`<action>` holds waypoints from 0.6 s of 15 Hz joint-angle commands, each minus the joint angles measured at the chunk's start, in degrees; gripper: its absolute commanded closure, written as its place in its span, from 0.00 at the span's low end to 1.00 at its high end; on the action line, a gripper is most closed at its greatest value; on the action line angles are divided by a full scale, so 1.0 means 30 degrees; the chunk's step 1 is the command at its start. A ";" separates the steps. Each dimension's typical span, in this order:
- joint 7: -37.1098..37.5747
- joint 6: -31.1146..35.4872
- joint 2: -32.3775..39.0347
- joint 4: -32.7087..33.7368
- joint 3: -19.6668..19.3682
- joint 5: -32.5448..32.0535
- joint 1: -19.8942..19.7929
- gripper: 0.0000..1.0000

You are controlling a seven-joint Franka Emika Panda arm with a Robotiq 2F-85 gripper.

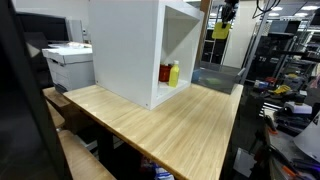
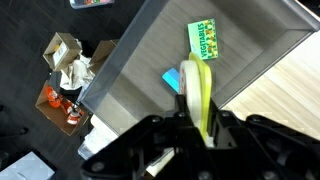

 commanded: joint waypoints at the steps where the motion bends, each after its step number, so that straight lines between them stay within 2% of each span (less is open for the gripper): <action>1: 0.0266 -0.0823 -0.0291 0.0846 0.0021 -0.0106 0.0534 0.95; 9: 0.0154 -0.1361 -0.0152 0.3138 0.0747 -0.0148 0.1819 0.95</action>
